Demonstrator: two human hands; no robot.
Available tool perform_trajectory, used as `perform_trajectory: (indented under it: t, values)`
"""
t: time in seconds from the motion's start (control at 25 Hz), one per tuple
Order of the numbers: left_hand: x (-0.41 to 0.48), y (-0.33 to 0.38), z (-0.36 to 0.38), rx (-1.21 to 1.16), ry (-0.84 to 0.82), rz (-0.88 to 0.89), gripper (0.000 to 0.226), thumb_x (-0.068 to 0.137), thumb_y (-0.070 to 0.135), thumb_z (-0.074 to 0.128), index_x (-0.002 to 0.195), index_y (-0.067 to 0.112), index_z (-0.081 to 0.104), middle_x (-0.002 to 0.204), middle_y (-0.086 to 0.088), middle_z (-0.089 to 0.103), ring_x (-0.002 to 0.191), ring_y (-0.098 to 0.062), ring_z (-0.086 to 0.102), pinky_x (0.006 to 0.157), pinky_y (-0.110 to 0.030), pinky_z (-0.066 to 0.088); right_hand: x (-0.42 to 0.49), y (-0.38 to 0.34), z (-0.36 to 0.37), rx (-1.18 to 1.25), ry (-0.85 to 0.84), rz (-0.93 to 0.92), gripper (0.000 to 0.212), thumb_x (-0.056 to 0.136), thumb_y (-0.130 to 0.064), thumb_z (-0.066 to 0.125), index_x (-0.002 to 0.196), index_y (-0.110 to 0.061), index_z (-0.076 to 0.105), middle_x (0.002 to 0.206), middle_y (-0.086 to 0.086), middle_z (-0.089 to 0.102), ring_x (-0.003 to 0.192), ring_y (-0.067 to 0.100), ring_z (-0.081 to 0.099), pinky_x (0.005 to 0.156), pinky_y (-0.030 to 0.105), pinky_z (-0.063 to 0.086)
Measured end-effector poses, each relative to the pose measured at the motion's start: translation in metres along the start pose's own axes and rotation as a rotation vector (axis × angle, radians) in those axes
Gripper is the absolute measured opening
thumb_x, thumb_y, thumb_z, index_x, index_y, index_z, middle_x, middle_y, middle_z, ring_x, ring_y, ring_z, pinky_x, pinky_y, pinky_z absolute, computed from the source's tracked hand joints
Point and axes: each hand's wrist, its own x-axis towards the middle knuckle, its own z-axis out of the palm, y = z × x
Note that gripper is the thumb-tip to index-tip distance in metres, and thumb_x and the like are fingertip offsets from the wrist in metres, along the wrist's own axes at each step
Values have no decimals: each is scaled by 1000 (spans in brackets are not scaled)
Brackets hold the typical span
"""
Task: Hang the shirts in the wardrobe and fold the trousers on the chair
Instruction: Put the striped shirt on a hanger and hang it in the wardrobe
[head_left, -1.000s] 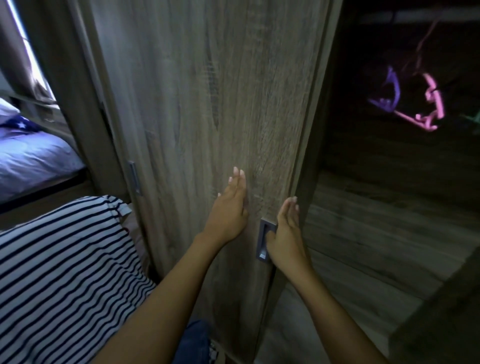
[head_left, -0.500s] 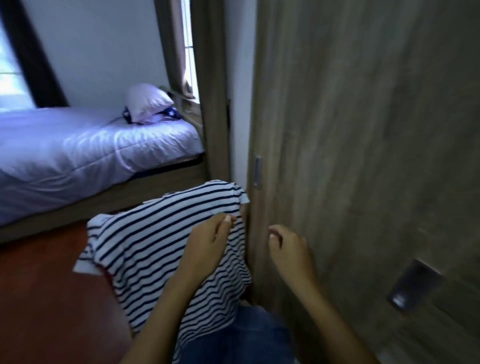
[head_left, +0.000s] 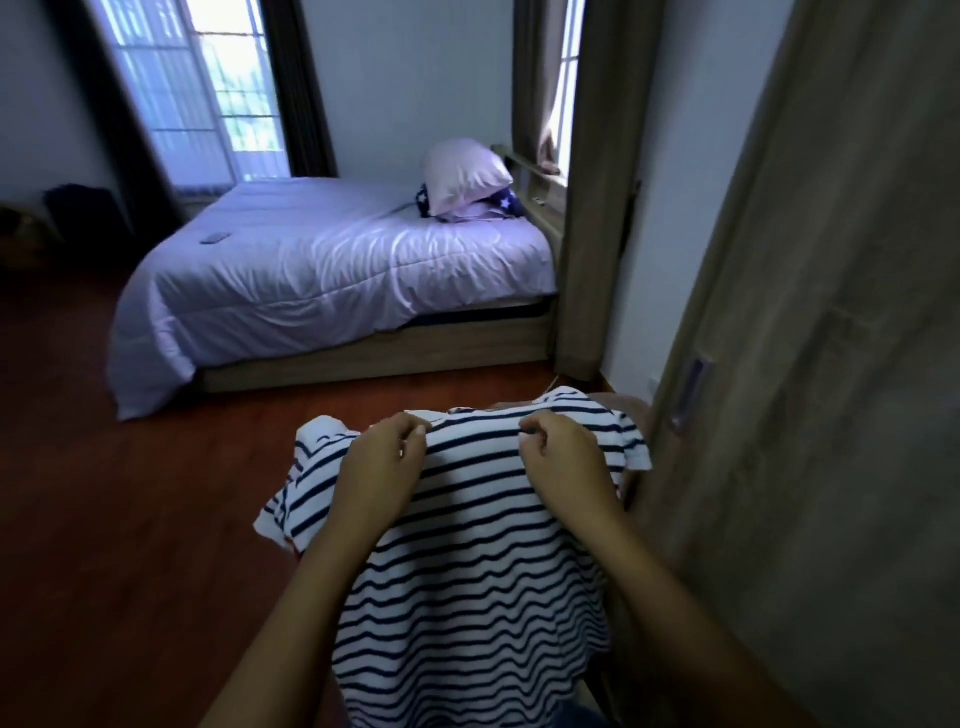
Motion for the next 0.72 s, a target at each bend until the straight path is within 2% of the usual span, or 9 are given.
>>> perform_trajectory:
  t: [0.12,0.2,0.24,0.36,0.48,0.56,0.64,0.72]
  values:
    - [15,-25,10,253,-8,-107,27,93,28,48,112,19,66,116,-2,65,108,-21,57,88,-37,45,38,-2,32,4,-86,-88,26,93,-26,49,104,-12,67,106,4,65,100,18,56,85,33,49]
    - [17,-36,15,427,-70,-160,34,94,31,46,123,20,59,129,0,58,121,-21,48,94,-38,39,60,-7,49,14,-122,-90,25,93,-30,50,100,-12,67,103,4,64,98,19,56,84,35,48]
    - [17,-41,18,442,-92,-164,36,94,30,46,127,20,56,133,0,55,124,-20,45,97,-38,37,69,-10,56,10,-123,-73,25,92,-31,51,98,-12,67,103,5,61,98,20,55,84,34,47]
    - [18,-56,20,364,-84,-143,37,94,25,49,130,17,55,135,-2,53,125,-21,45,102,-39,38,93,-19,76,-81,-141,10,34,92,-37,48,93,-8,64,105,11,60,101,28,55,81,35,42]
    - [22,-67,16,242,-79,-135,34,93,20,53,126,15,59,131,-4,57,122,-21,48,100,-35,40,107,-29,89,-291,-318,142,50,92,-49,38,109,-9,63,118,15,62,114,35,52,93,42,39]
    - [24,-71,13,189,-101,-133,34,93,19,53,126,16,60,131,-4,57,123,-20,48,102,-34,39,111,-36,91,-446,-407,200,48,91,-47,38,114,-12,61,123,14,60,116,34,50,96,44,36]
    - [23,-73,14,160,-105,-134,35,93,19,52,127,16,60,132,-3,56,124,-20,47,103,-33,37,112,-40,90,-565,-440,208,41,91,-41,40,112,-14,62,124,14,59,116,34,50,96,43,35]
    - [20,-76,14,148,-104,-129,37,93,21,53,128,17,59,133,-3,55,125,-21,46,104,-35,36,110,-41,93,-571,-439,224,39,92,-41,38,108,-15,63,122,12,60,116,32,50,99,44,31]
